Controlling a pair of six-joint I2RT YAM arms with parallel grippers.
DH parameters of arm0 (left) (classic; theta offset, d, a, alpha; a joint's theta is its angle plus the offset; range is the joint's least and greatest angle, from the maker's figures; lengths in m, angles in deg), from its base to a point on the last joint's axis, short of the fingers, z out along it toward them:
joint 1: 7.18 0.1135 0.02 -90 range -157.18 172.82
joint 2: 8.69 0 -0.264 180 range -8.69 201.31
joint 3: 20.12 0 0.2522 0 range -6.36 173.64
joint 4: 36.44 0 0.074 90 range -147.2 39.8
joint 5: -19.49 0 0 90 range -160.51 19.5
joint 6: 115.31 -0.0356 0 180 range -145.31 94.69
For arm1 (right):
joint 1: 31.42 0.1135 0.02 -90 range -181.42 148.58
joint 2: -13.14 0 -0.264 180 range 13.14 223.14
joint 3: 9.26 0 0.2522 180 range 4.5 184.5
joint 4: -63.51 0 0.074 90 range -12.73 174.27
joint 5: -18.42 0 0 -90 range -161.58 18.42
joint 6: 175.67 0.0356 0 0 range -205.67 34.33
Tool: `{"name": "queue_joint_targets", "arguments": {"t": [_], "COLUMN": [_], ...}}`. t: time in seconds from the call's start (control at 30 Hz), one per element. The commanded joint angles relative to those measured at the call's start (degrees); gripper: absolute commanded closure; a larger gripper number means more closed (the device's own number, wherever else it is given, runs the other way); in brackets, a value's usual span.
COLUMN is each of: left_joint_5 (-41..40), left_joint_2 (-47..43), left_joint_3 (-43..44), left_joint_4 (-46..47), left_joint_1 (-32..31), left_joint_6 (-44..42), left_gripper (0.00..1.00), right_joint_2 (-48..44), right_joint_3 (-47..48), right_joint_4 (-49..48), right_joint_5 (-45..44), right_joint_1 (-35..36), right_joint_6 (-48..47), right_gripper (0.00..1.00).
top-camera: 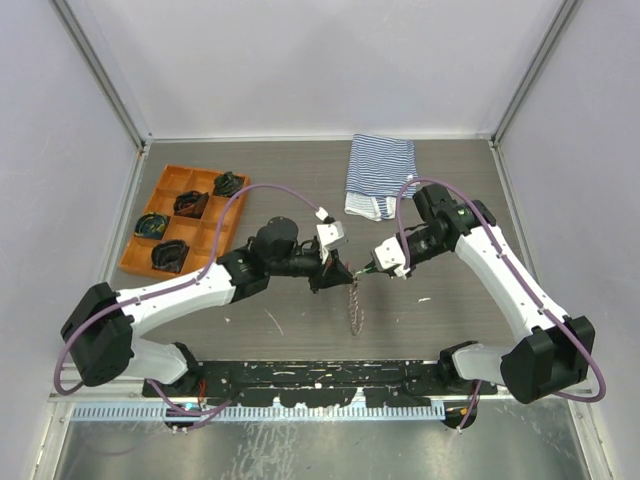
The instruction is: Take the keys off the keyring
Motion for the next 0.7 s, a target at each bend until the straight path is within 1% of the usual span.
{"name": "queue_joint_targets", "arguments": {"t": [0.0, 0.2, 0.37, 0.5, 0.67], "left_joint_5": [-2.0, -2.0, -2.9, -1.8, 0.9], "left_joint_2": [1.4, 4.0, 3.1, 1.1, -3.3], "left_joint_3": [5.6, 10.2, 8.9, 6.5, 0.4], "left_joint_4": [-4.6, -11.3, -8.8, -5.2, 2.8], "left_joint_1": [-0.1, -0.1, 0.0, 0.9, 4.0], "left_joint_6": [0.9, 0.0, 2.3, 5.0, 8.6], "left_gripper": [1.0, 1.0, 0.99, 0.83, 0.7], "right_joint_2": [0.1, -0.5, -0.7, -0.8, -0.6], "right_joint_3": [2.8, 2.9, 1.7, 1.4, 0.8], "right_joint_4": [-3.7, -6.3, -6.7, -6.6, -6.6], "right_joint_5": [0.7, -1.3, -1.6, -1.5, -1.1], "right_joint_1": [0.0, 0.1, 0.1, 0.2, 0.2], "right_joint_6": [5.3, 8.9, 8.9, 8.7, 8.3], "right_gripper": [0.99, 0.99, 0.99, 0.99, 0.99]}}
